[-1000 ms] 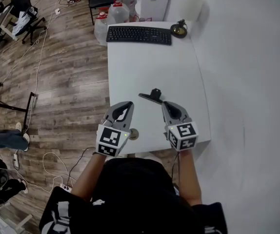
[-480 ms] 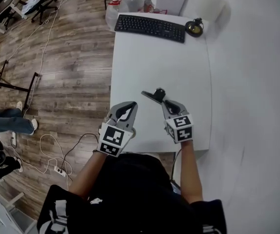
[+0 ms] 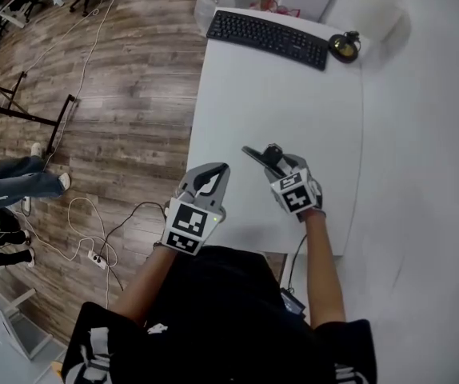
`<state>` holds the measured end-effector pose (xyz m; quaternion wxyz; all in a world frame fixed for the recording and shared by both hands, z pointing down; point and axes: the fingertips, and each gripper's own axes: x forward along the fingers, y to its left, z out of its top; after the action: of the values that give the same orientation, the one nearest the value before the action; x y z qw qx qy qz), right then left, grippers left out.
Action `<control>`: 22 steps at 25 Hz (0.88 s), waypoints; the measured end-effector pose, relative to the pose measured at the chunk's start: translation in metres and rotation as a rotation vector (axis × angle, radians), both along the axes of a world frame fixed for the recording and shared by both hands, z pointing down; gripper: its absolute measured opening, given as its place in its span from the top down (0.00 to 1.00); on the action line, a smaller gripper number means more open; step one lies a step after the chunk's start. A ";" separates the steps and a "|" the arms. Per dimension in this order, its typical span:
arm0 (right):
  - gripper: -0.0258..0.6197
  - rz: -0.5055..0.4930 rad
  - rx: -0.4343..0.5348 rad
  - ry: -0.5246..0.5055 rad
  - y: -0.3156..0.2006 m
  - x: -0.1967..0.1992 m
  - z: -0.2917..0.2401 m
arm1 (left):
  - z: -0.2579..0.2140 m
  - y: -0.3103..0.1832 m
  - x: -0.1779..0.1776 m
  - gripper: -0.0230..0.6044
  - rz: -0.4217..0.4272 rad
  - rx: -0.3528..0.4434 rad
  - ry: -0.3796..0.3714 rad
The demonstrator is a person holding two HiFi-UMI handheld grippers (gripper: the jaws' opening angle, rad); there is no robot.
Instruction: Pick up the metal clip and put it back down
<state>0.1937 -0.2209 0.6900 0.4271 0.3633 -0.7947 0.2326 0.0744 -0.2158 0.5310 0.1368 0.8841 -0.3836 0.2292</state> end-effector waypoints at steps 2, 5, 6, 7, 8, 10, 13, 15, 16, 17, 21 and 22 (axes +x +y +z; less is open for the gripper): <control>0.58 -0.013 -0.008 0.020 -0.007 0.002 0.011 | 0.004 -0.001 -0.002 0.92 -0.011 -0.009 -0.006; 0.56 -0.028 -0.025 0.036 -0.017 0.005 0.022 | 0.008 -0.003 -0.002 0.92 -0.020 -0.011 -0.020; 0.56 -0.037 -0.030 0.043 -0.019 0.005 0.025 | 0.009 -0.003 -0.002 0.92 -0.016 -0.004 -0.034; 0.56 -0.048 -0.032 0.049 -0.021 0.005 0.027 | 0.011 -0.002 -0.001 0.92 -0.011 0.001 -0.047; 0.55 -0.060 -0.032 0.052 -0.023 0.005 0.029 | 0.013 -0.001 0.001 0.92 -0.010 0.000 -0.054; 0.55 -0.085 -0.034 0.053 -0.027 0.002 0.033 | 0.017 0.000 0.002 0.92 -0.014 -0.013 -0.050; 0.54 -0.114 -0.045 0.058 -0.029 -0.002 0.040 | 0.021 0.001 0.003 0.92 -0.016 -0.020 -0.057; 0.54 -0.124 -0.062 0.064 -0.028 -0.002 0.046 | 0.024 0.002 0.003 0.92 -0.016 -0.025 -0.061; 0.54 -0.129 -0.070 0.066 -0.028 -0.003 0.049 | 0.025 0.003 0.002 0.92 -0.019 -0.028 -0.062; 0.54 -0.134 -0.078 0.067 -0.027 -0.003 0.050 | 0.025 0.003 0.000 0.92 -0.023 -0.031 -0.061; 0.54 -0.155 -0.086 0.080 -0.030 -0.004 0.054 | 0.027 0.000 -0.002 0.92 -0.036 -0.034 -0.064; 0.54 -0.160 -0.088 0.083 -0.029 -0.005 0.055 | 0.028 0.000 -0.003 0.92 -0.037 -0.034 -0.065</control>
<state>0.1886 -0.2503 0.7449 0.4922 0.2892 -0.7918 0.2171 0.0711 -0.2158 0.5592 0.1435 0.8664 -0.4003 0.2618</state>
